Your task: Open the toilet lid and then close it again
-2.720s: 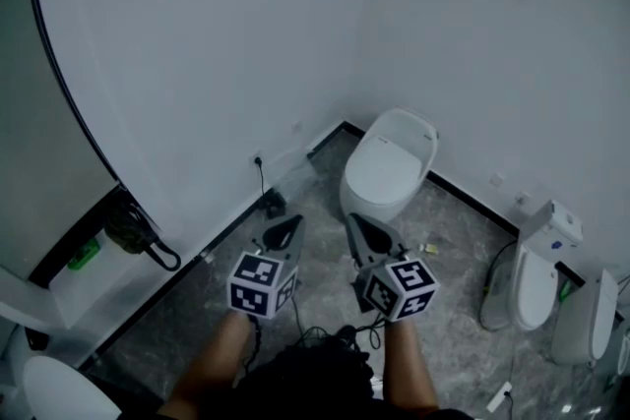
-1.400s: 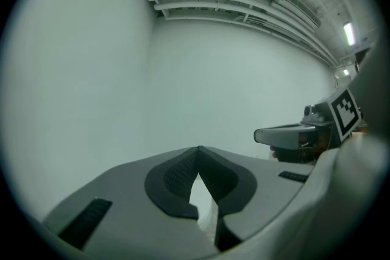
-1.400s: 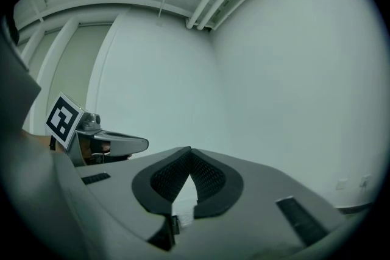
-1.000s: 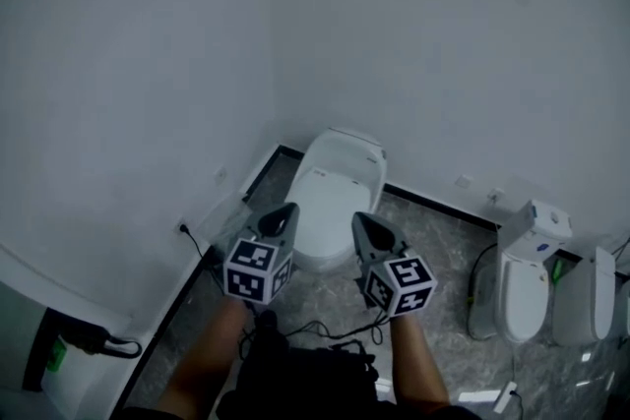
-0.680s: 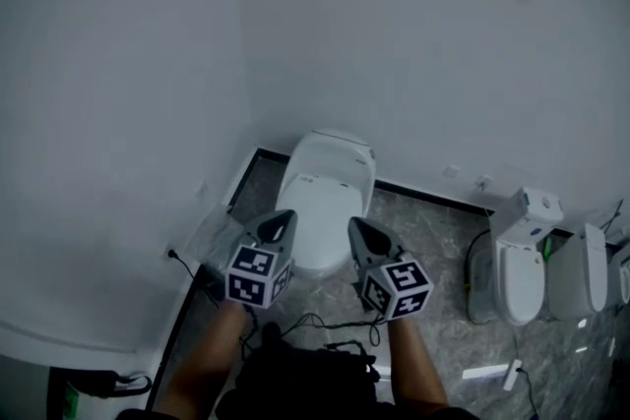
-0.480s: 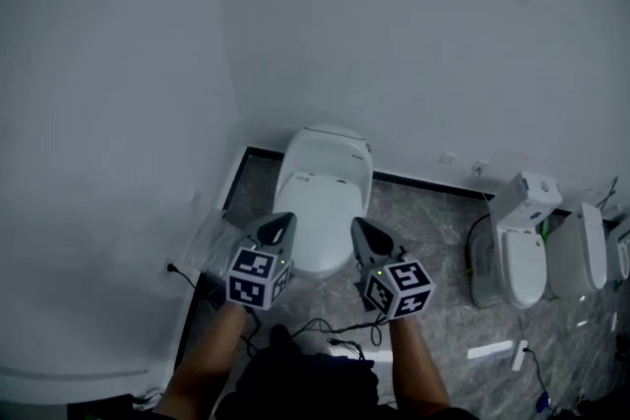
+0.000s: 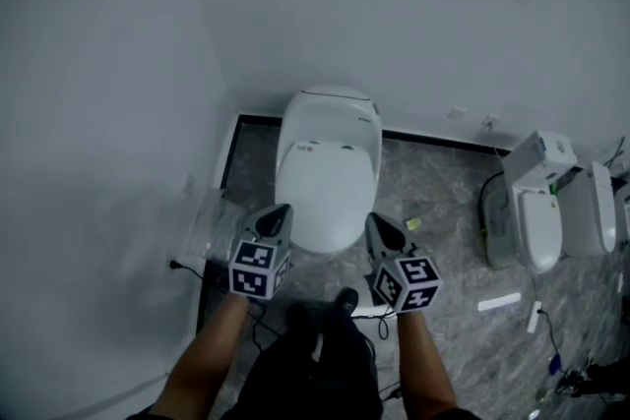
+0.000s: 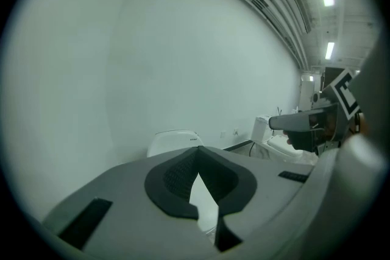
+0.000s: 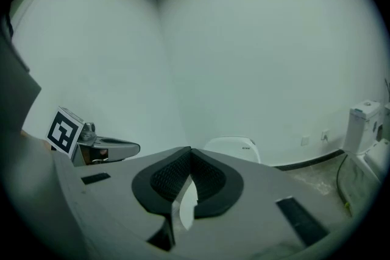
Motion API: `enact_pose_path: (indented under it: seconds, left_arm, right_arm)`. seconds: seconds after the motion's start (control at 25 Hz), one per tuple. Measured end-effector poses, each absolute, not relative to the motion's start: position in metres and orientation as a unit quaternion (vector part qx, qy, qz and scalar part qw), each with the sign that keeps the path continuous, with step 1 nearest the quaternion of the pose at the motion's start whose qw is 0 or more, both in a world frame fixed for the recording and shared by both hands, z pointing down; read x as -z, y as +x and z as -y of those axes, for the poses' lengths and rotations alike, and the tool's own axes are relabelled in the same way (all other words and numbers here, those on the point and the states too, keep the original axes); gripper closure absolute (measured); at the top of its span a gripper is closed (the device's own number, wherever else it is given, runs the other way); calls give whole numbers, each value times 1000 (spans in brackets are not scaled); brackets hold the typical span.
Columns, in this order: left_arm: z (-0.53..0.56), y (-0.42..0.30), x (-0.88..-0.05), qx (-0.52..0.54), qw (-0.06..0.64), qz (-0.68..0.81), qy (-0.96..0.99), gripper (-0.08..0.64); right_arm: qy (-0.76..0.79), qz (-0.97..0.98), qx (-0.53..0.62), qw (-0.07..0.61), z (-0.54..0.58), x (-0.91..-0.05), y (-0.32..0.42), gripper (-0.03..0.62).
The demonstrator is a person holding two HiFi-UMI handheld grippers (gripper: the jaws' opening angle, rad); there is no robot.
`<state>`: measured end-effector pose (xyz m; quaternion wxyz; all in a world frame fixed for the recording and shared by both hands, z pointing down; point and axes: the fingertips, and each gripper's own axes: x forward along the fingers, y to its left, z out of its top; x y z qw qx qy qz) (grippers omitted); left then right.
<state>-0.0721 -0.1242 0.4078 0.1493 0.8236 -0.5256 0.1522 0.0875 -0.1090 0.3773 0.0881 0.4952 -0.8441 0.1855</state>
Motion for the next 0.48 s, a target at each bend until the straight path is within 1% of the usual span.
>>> enact_pose_path:
  seconds: [0.28,0.48]
  left_arm:
    - [132,-77,-501,-184,195,525,808,552]
    - [129,-81,-575,-201,238,526,791,549]
  right_arm:
    - [508,820,-234,123,123,-477,91,580]
    - [523,797,-273,129,124,-541,94,580]
